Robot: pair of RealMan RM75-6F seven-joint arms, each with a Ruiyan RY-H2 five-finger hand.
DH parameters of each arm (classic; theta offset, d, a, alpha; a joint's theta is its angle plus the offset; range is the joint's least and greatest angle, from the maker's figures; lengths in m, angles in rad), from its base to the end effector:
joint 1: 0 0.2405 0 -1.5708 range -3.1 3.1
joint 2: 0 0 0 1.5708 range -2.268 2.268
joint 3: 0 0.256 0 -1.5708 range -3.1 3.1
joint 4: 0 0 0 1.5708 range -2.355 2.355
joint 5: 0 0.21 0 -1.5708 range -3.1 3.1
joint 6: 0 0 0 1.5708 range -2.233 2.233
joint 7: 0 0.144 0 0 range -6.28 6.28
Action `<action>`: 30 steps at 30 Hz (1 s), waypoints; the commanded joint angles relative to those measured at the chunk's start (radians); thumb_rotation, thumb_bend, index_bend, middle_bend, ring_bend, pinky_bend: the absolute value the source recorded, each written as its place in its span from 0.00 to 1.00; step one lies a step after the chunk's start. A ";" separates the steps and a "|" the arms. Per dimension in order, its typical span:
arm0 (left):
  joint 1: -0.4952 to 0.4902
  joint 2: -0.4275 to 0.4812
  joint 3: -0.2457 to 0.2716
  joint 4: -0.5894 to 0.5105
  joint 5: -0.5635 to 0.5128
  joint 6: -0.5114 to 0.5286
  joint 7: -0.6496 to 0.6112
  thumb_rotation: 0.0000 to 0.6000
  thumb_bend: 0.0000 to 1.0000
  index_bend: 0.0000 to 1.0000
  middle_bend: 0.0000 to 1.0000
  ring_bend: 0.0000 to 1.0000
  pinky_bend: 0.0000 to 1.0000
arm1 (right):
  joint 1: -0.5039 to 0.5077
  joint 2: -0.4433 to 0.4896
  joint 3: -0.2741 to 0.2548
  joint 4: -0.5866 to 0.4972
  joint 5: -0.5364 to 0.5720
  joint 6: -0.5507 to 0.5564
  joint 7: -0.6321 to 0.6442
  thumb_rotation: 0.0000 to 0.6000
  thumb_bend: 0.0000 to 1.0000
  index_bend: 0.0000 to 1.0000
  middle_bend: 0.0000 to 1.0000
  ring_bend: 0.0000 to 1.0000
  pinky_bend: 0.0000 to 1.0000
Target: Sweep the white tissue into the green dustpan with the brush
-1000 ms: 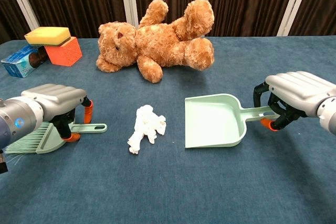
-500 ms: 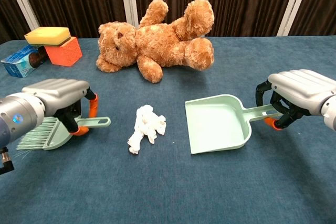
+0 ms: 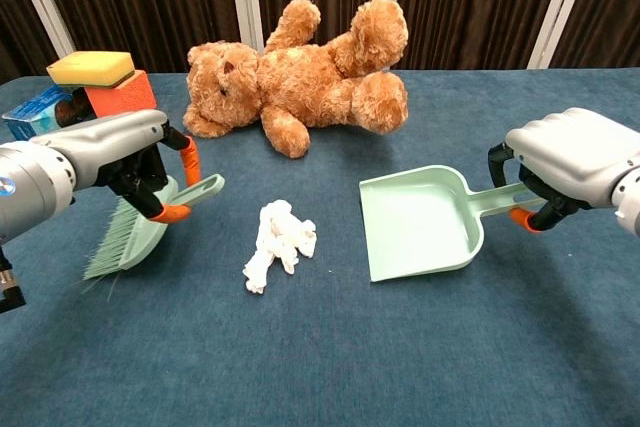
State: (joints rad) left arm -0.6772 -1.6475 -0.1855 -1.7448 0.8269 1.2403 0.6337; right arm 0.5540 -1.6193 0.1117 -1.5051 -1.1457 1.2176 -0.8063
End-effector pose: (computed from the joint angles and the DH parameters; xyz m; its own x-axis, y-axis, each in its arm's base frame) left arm -0.1275 0.2925 -0.0277 0.3157 0.3063 0.8981 0.9476 -0.1511 -0.2815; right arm -0.1899 -0.2948 -0.0154 0.7162 -0.0795 0.6934 -0.6862 -0.2618 0.6787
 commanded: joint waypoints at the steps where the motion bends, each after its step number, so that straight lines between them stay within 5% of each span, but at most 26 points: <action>1: 0.006 -0.028 -0.008 -0.015 0.033 0.013 -0.039 1.00 0.61 0.77 1.00 1.00 1.00 | 0.002 -0.015 -0.012 0.007 0.000 0.012 -0.047 1.00 0.47 0.68 0.86 0.87 0.89; 30: -0.020 -0.249 -0.054 0.037 0.093 0.039 -0.100 1.00 0.61 0.77 1.00 1.00 1.00 | 0.006 -0.008 -0.035 0.023 -0.016 0.030 -0.148 1.00 0.47 0.68 0.86 0.87 0.89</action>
State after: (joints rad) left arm -0.6970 -1.8942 -0.2383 -1.7096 0.9186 1.2803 0.5354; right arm 0.5601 -1.6286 0.0811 -1.4823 -1.1568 1.2430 -0.9473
